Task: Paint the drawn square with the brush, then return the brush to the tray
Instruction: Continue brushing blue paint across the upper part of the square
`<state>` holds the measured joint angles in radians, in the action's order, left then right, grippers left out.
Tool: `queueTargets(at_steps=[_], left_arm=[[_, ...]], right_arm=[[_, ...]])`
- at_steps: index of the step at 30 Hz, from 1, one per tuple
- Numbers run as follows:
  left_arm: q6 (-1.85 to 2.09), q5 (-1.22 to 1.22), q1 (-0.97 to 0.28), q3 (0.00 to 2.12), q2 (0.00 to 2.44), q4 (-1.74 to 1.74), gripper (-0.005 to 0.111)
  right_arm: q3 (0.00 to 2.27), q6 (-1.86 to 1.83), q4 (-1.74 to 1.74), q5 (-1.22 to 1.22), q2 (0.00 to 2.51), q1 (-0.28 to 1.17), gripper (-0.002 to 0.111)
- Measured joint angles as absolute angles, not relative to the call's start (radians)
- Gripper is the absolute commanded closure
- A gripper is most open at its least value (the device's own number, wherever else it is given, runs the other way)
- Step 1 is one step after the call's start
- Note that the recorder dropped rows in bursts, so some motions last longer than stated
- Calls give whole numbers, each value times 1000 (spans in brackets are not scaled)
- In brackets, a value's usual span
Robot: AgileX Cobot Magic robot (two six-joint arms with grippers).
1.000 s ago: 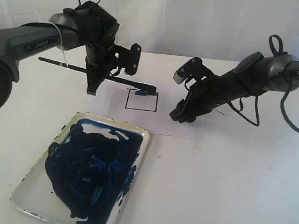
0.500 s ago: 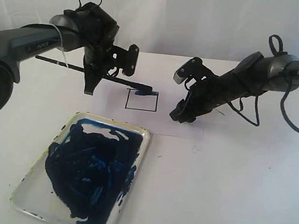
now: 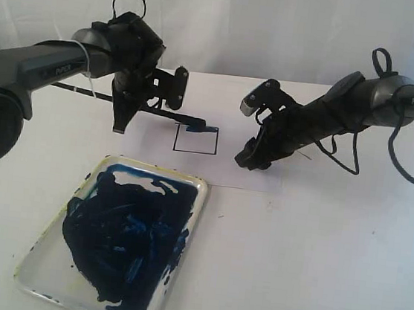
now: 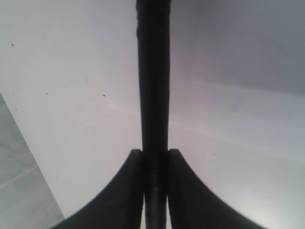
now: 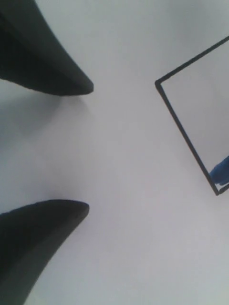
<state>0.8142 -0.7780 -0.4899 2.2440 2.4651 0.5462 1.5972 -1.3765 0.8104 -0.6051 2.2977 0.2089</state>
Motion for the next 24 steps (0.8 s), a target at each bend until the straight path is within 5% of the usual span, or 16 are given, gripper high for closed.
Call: queueTargets(at_steps=[24], left_arm=[[792,-857,-488,2244,2434,548,107]], right_arm=[[1597,-1377,810,-603,2298,209,48]])
